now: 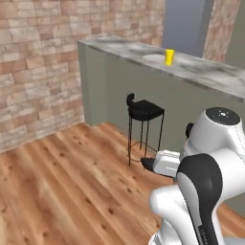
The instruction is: Pick up the pan with the steak in it and place it on the dining table. Then place the steak on the plate.
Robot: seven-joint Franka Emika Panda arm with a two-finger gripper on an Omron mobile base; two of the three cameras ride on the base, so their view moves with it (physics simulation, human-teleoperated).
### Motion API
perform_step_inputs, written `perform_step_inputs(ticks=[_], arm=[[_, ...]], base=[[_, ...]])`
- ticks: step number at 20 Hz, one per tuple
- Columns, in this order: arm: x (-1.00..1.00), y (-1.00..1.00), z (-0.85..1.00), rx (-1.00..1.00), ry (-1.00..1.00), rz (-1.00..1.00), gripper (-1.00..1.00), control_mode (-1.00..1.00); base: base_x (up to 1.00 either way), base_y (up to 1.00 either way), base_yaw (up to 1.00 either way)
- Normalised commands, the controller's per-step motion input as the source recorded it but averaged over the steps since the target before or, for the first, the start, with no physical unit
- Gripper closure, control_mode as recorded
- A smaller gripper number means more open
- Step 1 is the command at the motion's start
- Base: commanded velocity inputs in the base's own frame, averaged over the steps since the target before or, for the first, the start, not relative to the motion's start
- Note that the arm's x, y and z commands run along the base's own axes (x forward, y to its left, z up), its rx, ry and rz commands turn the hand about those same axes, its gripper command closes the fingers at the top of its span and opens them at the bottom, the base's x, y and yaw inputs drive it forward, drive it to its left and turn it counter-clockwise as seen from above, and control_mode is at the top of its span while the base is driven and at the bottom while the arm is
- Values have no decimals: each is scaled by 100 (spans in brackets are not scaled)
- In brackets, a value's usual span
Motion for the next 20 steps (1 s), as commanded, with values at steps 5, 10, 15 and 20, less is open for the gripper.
perform_step_inputs(ticks=[5,10,15,20], arm=[[0,0,0,0,0,0,100,100],[0,0,0,0,0,0,100,100],[0,0,0,0,0,0,100,100],[0,0,0,0,0,0,100,100]], base=[[3,1,-49],[3,1,-48],[4,1,-48],[3,4,-47]])
